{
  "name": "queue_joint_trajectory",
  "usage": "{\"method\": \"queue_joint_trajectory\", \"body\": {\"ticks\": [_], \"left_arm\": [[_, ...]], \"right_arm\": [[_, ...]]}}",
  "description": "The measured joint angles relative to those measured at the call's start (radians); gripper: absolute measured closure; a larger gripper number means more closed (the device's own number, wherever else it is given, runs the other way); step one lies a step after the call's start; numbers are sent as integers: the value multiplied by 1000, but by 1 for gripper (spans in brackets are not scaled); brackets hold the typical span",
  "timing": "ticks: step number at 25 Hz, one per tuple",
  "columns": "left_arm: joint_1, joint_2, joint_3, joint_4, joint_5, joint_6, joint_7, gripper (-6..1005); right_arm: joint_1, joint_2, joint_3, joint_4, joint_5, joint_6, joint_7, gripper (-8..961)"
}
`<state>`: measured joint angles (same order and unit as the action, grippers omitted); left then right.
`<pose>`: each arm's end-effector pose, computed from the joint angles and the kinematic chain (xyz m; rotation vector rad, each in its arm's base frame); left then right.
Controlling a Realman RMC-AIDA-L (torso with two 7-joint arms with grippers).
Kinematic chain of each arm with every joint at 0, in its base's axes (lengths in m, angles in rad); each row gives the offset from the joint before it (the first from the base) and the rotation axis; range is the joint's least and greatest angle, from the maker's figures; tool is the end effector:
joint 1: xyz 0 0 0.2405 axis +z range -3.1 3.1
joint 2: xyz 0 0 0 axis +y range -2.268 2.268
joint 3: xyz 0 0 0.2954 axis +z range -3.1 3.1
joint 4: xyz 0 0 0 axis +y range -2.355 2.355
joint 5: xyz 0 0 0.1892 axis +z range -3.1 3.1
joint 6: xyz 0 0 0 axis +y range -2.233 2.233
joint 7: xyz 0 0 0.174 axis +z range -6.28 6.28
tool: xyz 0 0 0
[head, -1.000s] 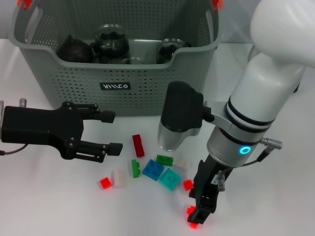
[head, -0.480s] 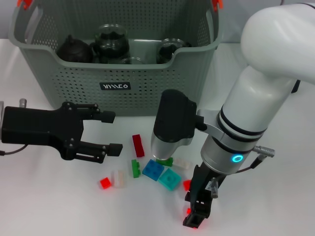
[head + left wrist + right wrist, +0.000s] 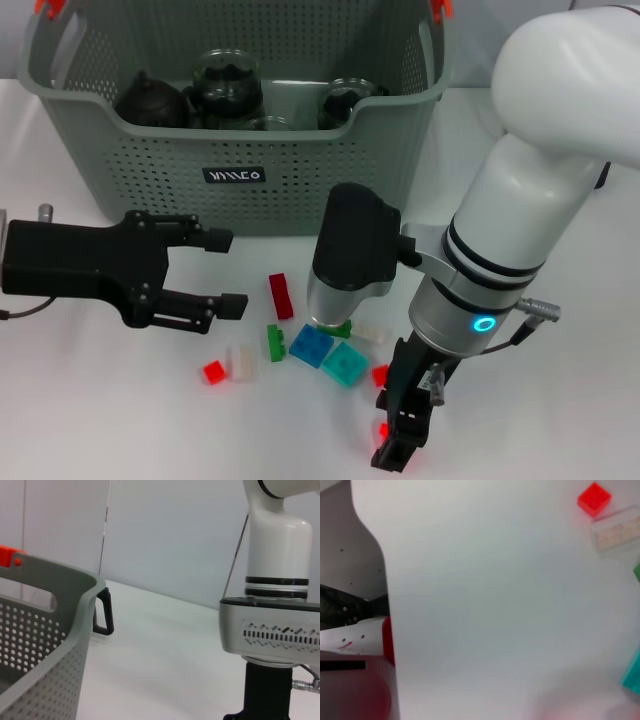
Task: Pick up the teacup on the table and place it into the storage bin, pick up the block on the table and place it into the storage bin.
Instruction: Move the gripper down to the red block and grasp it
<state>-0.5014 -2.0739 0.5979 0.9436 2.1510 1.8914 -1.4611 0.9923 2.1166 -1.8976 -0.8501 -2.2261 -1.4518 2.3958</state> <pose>-0.2605 0.3087 -0.0031 -2.9131 -0.4712 -0.6054 0.1618 0.3201 -0.1609 2.8565 -0.3470 0.8548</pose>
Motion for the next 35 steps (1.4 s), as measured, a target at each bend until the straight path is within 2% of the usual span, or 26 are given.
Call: {"method": "queue_joint_trajectory", "body": {"ticks": [13,35], "left_arm": [[5,0,-13,-7,0,0,3,153],[6,2,-17,-42,0,-9,48,153]], "right_arm": [[-16,-2,-38,-44,-10,-11,50,162],[-16,4,-67,-46,-43,17,100,193]]}}
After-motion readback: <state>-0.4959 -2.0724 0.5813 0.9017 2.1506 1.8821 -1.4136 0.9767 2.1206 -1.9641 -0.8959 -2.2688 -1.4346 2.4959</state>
